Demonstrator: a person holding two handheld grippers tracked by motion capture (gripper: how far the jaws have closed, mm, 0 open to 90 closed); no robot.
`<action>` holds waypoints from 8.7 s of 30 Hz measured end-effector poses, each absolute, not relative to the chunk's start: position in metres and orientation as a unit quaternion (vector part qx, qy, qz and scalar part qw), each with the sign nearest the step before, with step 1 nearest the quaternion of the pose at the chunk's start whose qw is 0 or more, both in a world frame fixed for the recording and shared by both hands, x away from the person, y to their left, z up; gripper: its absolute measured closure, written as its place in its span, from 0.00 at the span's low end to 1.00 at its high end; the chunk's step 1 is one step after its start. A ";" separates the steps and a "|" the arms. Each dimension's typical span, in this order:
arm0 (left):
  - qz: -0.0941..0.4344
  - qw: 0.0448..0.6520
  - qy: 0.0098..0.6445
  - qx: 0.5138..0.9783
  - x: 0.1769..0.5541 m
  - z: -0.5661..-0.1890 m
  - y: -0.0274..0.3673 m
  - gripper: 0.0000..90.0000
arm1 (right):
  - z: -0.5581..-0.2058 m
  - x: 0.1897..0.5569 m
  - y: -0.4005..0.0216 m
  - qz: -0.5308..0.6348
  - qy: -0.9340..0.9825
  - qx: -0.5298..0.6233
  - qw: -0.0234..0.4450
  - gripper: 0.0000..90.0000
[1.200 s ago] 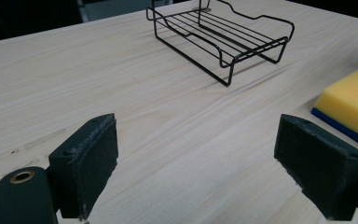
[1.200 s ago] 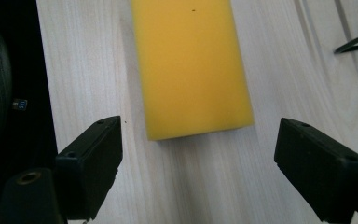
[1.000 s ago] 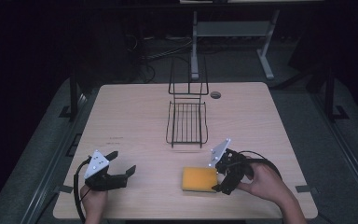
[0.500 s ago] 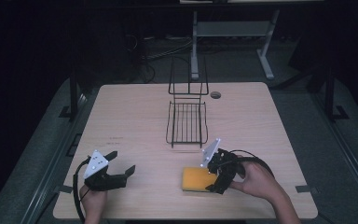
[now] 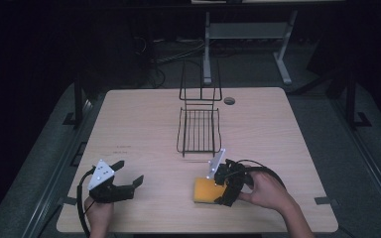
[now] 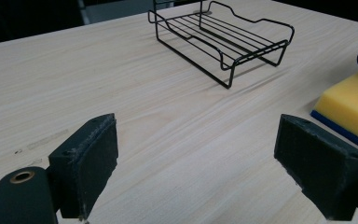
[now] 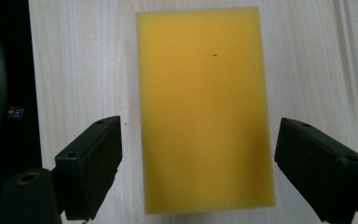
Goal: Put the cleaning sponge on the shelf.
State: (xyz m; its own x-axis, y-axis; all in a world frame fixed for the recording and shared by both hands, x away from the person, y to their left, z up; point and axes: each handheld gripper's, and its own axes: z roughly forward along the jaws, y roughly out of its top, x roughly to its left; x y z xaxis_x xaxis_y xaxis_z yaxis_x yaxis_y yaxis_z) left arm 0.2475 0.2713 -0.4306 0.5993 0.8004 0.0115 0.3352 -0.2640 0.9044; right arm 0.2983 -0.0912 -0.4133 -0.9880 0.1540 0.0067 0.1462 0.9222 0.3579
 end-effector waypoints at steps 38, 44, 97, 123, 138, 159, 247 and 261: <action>0.247 0.481 0.378 0.752 0.247 -0.430 0.273 0.14 | -0.442 0.303 -0.068 0.151 0.987 0.062 0.002 0.17; 0.246 0.481 0.378 0.752 0.247 -0.430 0.273 0.14 | -0.444 0.303 -0.067 0.148 0.987 0.060 0.004 0.17; 0.247 0.484 0.379 0.749 0.246 -0.429 0.274 0.14 | -0.427 0.308 -0.066 0.141 0.989 0.050 0.000 0.24; 0.250 0.483 0.381 0.748 0.245 -0.428 0.275 0.14 | -0.411 0.324 -0.066 0.143 0.989 0.049 -0.005 0.24; 0.251 0.484 0.381 0.747 0.245 -0.428 0.276 0.14 | -0.404 0.334 -0.061 0.141 0.989 0.047 -0.005 0.24; 0.250 0.487 0.384 0.743 0.245 -0.428 0.277 0.14 | -0.391 0.352 -0.050 0.142 0.989 0.043 -0.004 0.24; 0.251 0.496 0.386 0.736 0.244 -0.426 0.279 0.14 | -0.375 0.424 -0.032 0.146 0.987 0.068 -0.011 0.24; 0.253 0.499 0.386 0.734 0.244 -0.426 0.281 0.14 | -0.370 0.444 -0.026 0.140 0.987 0.078 -0.007 0.24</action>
